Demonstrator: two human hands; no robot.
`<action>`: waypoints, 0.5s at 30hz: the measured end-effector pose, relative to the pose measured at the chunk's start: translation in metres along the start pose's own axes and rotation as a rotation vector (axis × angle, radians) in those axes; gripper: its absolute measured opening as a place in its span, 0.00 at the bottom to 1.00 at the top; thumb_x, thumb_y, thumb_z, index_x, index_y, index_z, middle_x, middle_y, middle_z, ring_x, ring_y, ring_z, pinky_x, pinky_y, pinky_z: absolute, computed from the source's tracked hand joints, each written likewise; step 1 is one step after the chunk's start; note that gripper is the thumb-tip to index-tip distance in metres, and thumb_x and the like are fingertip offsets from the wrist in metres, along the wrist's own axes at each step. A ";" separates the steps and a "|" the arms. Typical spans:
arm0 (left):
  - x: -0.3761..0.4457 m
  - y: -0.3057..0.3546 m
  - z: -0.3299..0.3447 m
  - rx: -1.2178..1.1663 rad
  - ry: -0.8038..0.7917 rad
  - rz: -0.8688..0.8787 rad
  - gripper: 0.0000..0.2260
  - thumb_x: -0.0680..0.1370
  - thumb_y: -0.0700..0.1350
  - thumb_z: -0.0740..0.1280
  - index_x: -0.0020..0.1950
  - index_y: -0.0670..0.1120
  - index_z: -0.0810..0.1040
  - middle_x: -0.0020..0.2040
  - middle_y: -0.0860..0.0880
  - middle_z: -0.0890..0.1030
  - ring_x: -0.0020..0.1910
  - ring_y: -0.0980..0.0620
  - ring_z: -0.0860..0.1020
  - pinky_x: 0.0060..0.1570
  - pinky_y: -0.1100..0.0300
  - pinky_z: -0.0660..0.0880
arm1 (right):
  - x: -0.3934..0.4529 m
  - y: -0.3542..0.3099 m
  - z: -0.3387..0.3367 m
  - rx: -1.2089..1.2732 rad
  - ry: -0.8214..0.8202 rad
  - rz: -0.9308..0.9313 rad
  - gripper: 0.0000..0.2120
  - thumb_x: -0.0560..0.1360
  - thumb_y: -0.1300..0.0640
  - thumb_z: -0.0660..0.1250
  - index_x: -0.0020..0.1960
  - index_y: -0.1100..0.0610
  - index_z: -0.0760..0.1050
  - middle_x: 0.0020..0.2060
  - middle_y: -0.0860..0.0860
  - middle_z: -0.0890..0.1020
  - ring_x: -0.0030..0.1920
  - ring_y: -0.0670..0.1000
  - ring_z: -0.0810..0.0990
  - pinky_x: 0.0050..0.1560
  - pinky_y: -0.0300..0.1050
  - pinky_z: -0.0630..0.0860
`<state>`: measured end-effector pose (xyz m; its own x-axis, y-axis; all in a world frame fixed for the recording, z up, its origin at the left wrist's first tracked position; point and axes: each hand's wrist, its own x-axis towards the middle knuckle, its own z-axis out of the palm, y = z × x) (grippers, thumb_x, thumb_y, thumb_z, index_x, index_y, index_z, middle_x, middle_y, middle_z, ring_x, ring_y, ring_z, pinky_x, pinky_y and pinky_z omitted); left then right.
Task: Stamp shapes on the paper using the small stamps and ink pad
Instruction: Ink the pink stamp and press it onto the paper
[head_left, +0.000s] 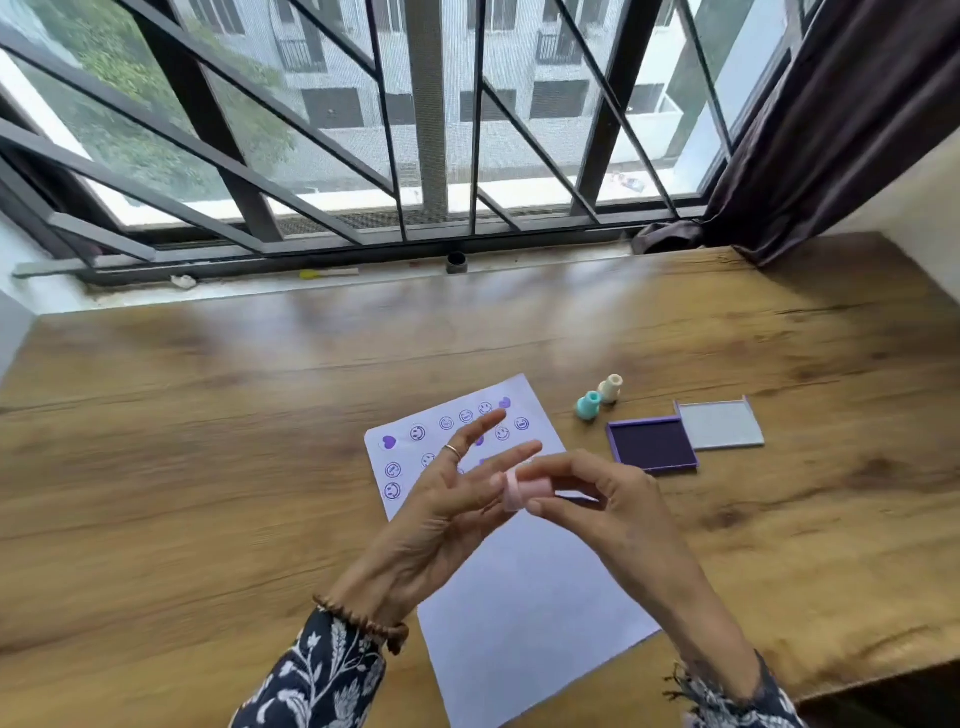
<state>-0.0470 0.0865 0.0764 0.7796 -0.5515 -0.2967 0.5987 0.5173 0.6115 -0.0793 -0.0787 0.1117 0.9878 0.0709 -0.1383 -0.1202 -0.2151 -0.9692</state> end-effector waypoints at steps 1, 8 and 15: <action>0.002 -0.001 0.003 0.023 0.002 0.014 0.24 0.72 0.33 0.65 0.65 0.51 0.72 0.63 0.41 0.78 0.61 0.41 0.77 0.62 0.54 0.72 | 0.000 0.001 -0.003 0.015 0.019 0.009 0.11 0.67 0.67 0.72 0.45 0.53 0.83 0.41 0.45 0.86 0.44 0.43 0.84 0.45 0.30 0.76; 0.024 -0.001 0.020 0.254 -0.019 0.132 0.26 0.71 0.33 0.66 0.64 0.54 0.71 0.61 0.45 0.80 0.63 0.48 0.76 0.62 0.58 0.73 | 0.005 0.005 -0.015 0.208 0.117 0.074 0.08 0.66 0.54 0.73 0.45 0.52 0.84 0.39 0.50 0.87 0.42 0.47 0.84 0.43 0.36 0.80; 0.059 -0.004 0.027 0.549 -0.124 0.137 0.22 0.74 0.33 0.65 0.61 0.54 0.72 0.65 0.52 0.77 0.62 0.56 0.75 0.60 0.63 0.73 | 0.021 0.025 -0.030 0.322 0.170 0.255 0.12 0.69 0.51 0.68 0.38 0.60 0.83 0.29 0.54 0.80 0.30 0.47 0.78 0.32 0.36 0.78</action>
<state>-0.0084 0.0347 0.0764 0.7961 -0.5933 -0.1195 0.2843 0.1922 0.9393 -0.0582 -0.1115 0.0903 0.9214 -0.1117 -0.3721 -0.3605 0.1113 -0.9261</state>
